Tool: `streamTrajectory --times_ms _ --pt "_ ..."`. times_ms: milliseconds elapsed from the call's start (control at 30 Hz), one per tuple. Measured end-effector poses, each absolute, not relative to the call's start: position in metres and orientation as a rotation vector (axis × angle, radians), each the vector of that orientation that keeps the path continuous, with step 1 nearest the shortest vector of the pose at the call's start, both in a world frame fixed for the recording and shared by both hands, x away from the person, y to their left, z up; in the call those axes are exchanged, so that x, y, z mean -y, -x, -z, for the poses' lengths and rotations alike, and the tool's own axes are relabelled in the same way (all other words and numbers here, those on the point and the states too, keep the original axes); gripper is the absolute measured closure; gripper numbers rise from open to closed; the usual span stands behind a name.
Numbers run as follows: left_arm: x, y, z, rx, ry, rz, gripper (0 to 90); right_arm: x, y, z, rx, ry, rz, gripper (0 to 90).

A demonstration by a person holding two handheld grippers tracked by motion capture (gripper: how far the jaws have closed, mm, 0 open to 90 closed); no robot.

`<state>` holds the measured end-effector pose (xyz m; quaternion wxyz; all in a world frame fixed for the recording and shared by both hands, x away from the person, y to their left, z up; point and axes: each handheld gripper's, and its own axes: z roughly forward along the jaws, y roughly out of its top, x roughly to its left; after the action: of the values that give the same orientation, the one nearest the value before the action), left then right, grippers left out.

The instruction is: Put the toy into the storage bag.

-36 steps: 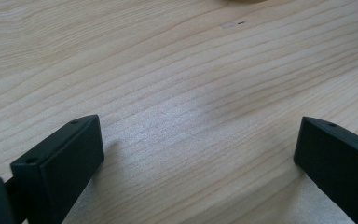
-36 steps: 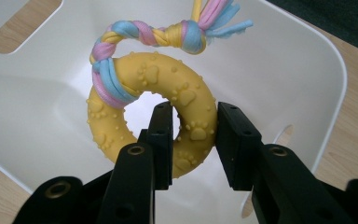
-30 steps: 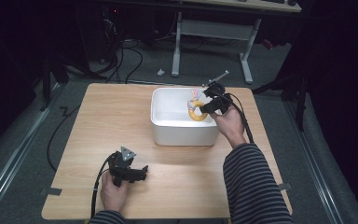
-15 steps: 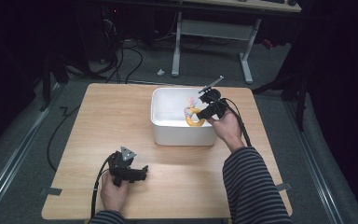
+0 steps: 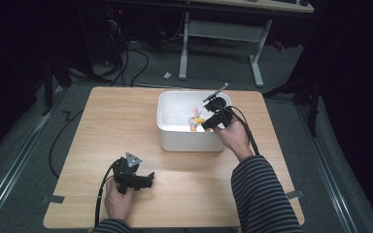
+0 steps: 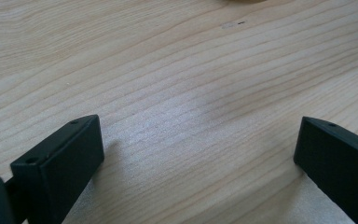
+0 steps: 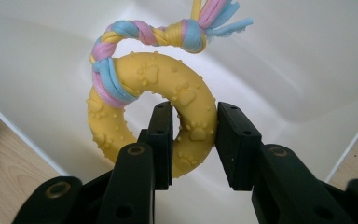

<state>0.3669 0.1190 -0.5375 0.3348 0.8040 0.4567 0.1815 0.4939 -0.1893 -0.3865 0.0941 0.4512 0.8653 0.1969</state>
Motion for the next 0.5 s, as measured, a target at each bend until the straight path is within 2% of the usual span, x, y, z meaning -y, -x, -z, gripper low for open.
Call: streamTrajectory --times_ms 367,500 --pt "-0.1189 -0.3668 0.5375 -1.192 -2.098 -0.473 1.7 0.1888 -0.4922 0.3875 -2.562 -1.345 -0.594 67.2" --pt "-0.1189 -0.3668 0.5374 -1.193 -2.098 -0.473 1.7 0.1921 -0.4917 0.3835 -2.541 -1.346 -0.656 54.8"
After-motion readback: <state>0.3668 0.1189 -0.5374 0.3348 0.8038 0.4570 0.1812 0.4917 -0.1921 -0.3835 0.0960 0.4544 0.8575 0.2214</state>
